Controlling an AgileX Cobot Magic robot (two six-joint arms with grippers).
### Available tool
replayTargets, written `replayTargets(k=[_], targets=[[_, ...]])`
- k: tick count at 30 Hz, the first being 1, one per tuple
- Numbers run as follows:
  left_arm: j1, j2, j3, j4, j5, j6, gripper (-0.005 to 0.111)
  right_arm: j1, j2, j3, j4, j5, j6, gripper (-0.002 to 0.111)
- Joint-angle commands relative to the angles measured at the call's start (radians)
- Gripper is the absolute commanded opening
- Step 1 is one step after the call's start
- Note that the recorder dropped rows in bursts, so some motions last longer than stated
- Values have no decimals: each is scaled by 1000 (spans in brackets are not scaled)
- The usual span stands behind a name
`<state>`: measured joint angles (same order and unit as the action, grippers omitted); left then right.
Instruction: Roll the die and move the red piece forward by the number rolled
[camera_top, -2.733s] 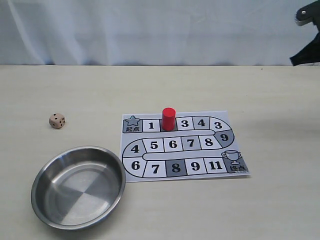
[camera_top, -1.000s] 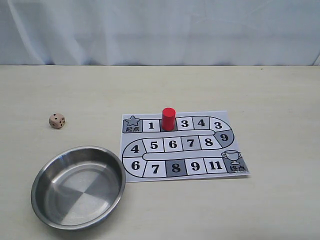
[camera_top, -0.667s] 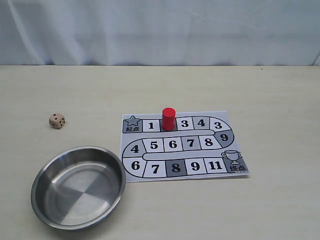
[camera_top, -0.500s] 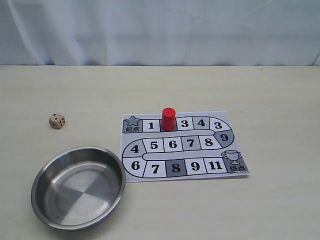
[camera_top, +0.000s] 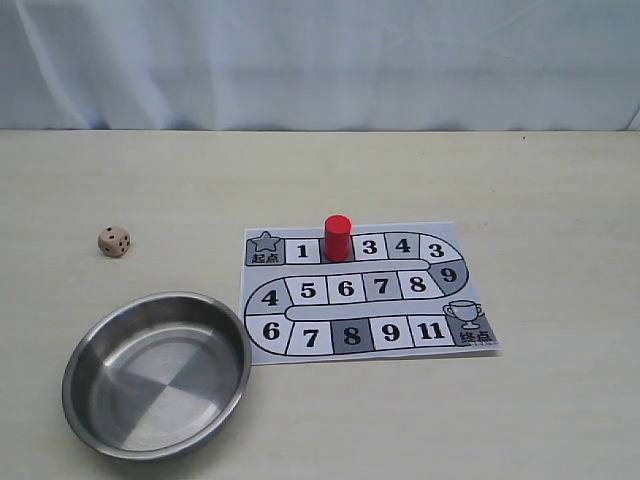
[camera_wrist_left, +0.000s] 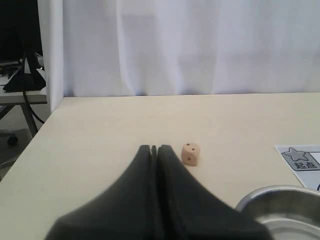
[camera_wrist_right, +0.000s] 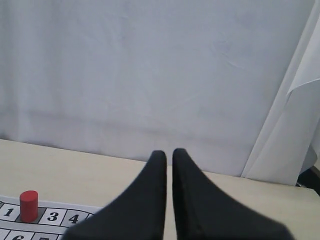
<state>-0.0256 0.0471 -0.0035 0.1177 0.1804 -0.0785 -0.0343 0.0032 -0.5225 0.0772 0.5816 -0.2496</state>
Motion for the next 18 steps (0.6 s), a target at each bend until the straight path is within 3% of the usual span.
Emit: replayTargets(k=[1,10,18], targets=[[1,-6,3,1,-7,-5,0,2,-3,64,22,-119,4,4],[1,-6,3,1,-7,-5,0,2,-3,240,48,-368,4,4],[1,-6,3,1,-7,-5,0,2,-3,364,54,-464,4,4]])
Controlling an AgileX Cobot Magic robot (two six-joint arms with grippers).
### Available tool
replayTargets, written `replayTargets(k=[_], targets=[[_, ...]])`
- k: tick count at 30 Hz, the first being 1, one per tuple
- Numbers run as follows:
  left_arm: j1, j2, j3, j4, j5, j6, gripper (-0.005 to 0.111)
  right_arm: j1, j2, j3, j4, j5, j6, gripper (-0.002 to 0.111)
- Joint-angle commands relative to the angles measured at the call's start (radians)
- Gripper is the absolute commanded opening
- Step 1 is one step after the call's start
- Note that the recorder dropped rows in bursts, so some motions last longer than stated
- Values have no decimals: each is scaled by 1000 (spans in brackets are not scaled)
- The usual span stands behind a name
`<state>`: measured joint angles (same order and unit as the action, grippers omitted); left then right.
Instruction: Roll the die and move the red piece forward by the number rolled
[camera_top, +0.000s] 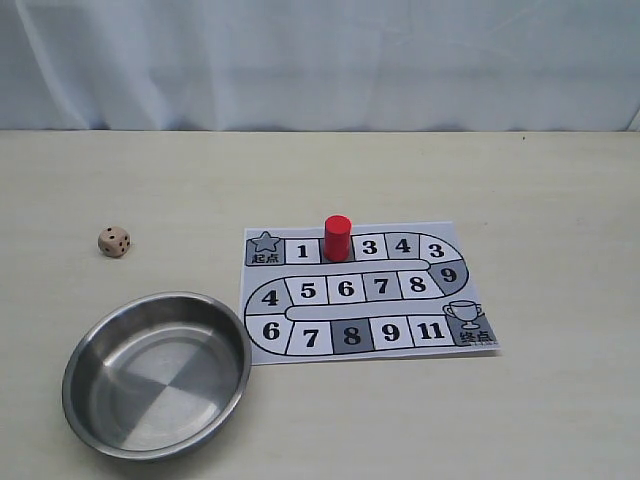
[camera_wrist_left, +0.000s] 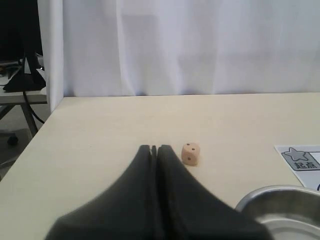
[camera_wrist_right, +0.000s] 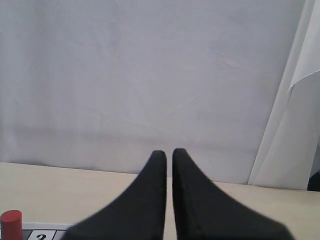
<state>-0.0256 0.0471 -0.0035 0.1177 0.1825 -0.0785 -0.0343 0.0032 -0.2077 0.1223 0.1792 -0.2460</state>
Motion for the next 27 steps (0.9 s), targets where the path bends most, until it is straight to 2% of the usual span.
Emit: replayTargets(k=[1,12,18,27], targets=[[1,-6,3,1,-10,-5,0,2,-3,65,27,-71,0,4],[1,-6,3,1,-10,-5,0,2,-3,208,17,-185,-7,4],[1,-6,3,1,-10,-5,0,2,-3,208,-138,-123,135,4],[1,-6,3,1,-10,-5,0,2,-3,208,-141,-81,164,4]])
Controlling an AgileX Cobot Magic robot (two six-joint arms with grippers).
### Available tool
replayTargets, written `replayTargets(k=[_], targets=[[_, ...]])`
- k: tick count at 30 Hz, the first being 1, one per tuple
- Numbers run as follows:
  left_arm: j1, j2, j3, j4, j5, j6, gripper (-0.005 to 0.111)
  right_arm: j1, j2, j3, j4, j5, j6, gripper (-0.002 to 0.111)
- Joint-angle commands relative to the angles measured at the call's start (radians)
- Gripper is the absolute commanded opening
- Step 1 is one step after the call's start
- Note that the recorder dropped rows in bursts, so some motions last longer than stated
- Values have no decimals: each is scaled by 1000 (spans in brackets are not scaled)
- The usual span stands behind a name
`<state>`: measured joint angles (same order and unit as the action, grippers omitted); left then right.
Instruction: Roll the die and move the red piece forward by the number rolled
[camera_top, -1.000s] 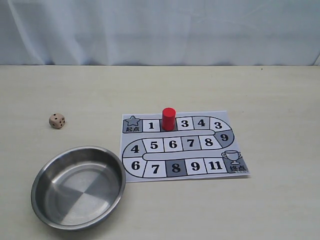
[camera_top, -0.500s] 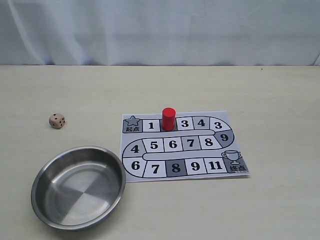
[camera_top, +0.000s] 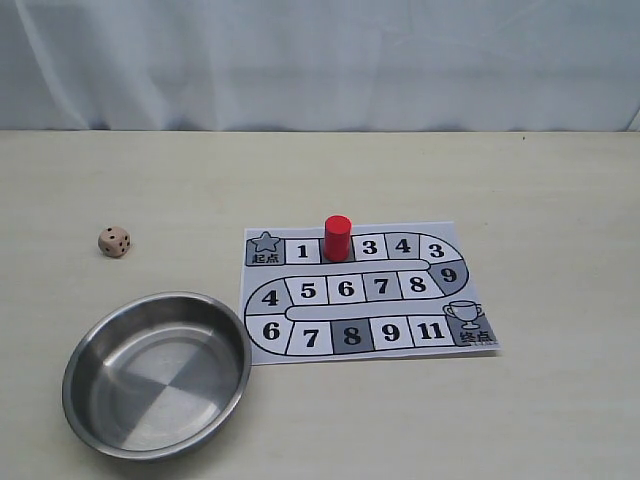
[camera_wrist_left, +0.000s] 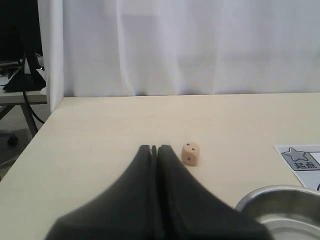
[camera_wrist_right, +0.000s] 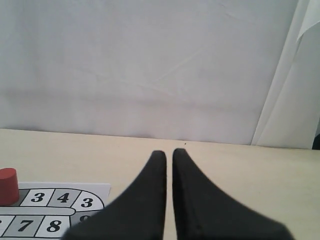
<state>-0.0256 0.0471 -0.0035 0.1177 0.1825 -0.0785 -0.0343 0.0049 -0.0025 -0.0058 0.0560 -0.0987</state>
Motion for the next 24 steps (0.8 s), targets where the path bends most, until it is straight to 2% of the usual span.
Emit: replayTargets(k=[1,24], targets=[[1,-6,3,1,-10,-5,0,2,-5,2,-13,50,17,4],[1,-6,3,1,-10,-5,0,2,-5,2,-33,65,61,4]])
